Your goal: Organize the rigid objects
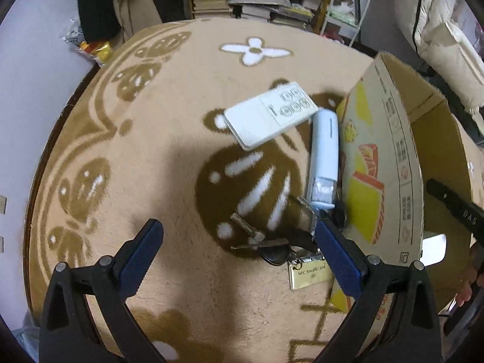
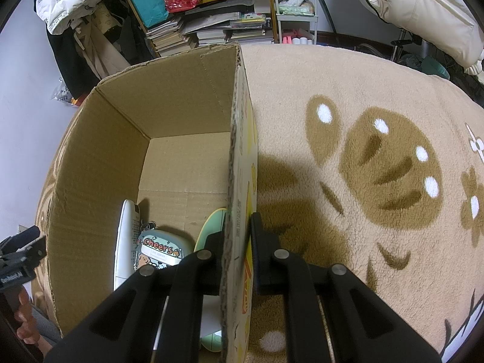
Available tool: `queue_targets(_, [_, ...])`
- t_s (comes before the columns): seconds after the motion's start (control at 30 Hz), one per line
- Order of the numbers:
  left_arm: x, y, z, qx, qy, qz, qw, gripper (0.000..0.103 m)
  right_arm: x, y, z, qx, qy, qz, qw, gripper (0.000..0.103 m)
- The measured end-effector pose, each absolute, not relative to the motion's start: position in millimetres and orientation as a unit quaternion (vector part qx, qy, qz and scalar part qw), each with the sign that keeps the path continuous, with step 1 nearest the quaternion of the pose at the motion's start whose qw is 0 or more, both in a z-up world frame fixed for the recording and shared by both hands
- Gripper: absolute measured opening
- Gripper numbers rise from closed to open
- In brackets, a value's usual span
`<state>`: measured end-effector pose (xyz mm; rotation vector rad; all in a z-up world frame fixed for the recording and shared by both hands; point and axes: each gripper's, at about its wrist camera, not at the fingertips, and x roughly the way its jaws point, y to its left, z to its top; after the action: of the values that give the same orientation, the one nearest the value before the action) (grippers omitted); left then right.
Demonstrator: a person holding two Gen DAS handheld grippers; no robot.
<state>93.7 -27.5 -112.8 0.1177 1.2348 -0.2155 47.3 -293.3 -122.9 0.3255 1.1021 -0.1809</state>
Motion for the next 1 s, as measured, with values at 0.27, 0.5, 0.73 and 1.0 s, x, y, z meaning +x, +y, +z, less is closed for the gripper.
queue_targets(0.27, [91,-35,-129,0.079,0.603,-0.11,0.786,0.1,47,-293,-123,0.154,0.521,-0.085,0.835,0.011])
queue_targets(0.5, [90,-40,-141,0.083,0.62,-0.116,0.772,0.1,47,-294,-123,0.154,0.521,-0.085,0.836,0.011])
queue_targets(0.73, [94,-41,-147,0.056,0.633,-0.131,0.761,0.1,47,-294,-123,0.155,0.52,-0.085,0.835,0.011])
queue_targets(1.0, [100,-30,-156,0.014,0.647,-0.144,0.749,0.1,48,-294,-123,0.154,0.521,-0.085,0.835,0.011])
